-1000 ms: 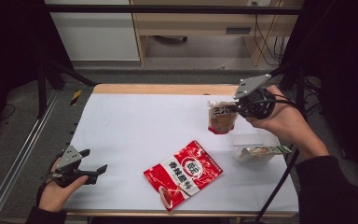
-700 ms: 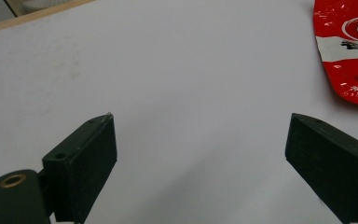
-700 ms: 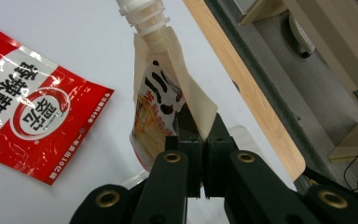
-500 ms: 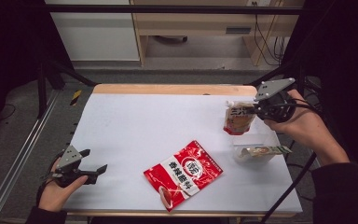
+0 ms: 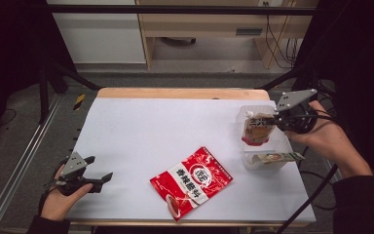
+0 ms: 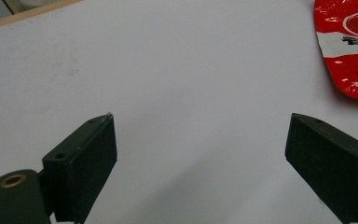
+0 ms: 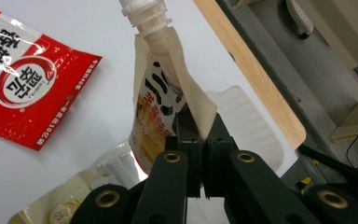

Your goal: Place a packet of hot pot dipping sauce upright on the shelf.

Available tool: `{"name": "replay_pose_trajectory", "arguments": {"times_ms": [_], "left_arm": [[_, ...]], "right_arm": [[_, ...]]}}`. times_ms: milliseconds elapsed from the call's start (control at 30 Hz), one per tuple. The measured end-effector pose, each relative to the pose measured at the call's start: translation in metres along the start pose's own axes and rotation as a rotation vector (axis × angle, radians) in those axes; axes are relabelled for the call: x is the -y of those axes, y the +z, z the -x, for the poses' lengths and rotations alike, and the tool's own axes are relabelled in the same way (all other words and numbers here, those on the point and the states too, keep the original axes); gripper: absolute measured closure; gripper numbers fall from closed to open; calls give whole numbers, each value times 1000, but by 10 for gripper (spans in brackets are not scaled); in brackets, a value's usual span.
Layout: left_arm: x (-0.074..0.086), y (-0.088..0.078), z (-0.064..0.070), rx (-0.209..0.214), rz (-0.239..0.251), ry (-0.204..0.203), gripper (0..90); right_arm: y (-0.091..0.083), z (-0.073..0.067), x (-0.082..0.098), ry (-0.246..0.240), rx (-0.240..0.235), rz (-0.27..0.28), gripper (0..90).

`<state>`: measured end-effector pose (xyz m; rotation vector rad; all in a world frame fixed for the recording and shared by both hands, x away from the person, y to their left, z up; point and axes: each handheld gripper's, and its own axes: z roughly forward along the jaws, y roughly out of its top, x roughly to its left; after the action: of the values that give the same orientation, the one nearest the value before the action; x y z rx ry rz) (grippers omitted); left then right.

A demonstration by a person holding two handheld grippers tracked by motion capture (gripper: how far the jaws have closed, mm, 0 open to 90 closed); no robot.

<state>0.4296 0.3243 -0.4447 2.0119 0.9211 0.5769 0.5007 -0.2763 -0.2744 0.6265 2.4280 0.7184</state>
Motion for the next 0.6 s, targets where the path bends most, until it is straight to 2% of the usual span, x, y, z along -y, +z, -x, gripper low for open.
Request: {"name": "replay_pose_trajectory", "arguments": {"times_ms": [267,600], "left_arm": [[0,0,1,3,-2,3,89],[0,1,1,7,-2,5,91]], "right_arm": [[15,-3,17,20,-21,-33,887],[36,-6,31,71,-39,-56,886]]}}
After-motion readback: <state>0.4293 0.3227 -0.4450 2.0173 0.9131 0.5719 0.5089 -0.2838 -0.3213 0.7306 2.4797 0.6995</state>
